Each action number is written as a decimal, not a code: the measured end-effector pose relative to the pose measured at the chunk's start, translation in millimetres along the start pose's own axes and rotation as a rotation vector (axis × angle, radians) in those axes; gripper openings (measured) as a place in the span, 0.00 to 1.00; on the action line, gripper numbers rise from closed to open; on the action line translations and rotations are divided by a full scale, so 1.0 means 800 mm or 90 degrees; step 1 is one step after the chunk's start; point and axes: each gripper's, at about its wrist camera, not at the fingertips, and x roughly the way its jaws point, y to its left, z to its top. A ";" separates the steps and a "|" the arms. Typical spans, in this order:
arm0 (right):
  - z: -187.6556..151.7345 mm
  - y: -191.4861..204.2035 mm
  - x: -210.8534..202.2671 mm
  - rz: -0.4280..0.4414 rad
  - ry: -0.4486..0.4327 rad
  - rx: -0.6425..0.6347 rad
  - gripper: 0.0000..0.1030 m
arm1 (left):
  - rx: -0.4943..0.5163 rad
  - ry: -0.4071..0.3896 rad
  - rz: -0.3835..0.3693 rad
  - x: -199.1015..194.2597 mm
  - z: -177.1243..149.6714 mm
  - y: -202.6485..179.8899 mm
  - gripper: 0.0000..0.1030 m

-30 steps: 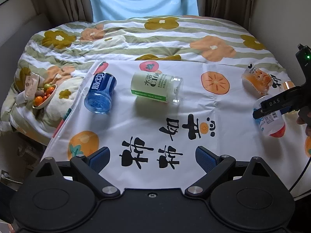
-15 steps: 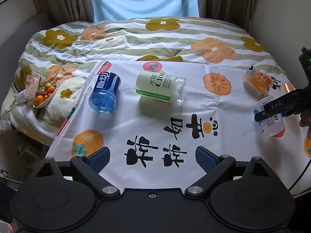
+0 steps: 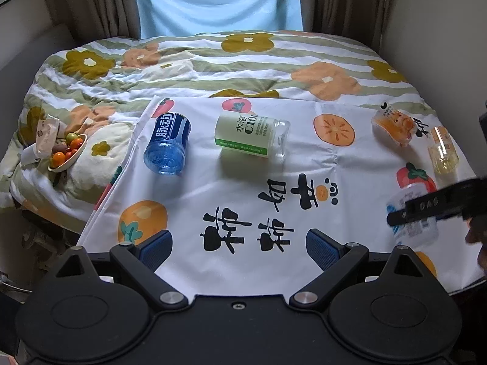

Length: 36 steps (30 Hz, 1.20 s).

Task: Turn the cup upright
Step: 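Lift the white cup off the sheet with the right tool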

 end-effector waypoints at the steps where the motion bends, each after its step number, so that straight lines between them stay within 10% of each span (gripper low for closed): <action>1: -0.005 0.002 0.002 -0.006 0.001 0.004 0.72 | 0.002 0.000 -0.002 -0.001 -0.001 0.001 0.94; 36: -0.020 0.007 0.022 -0.047 0.002 0.032 0.92 | 0.024 0.011 -0.024 0.004 -0.009 -0.004 0.94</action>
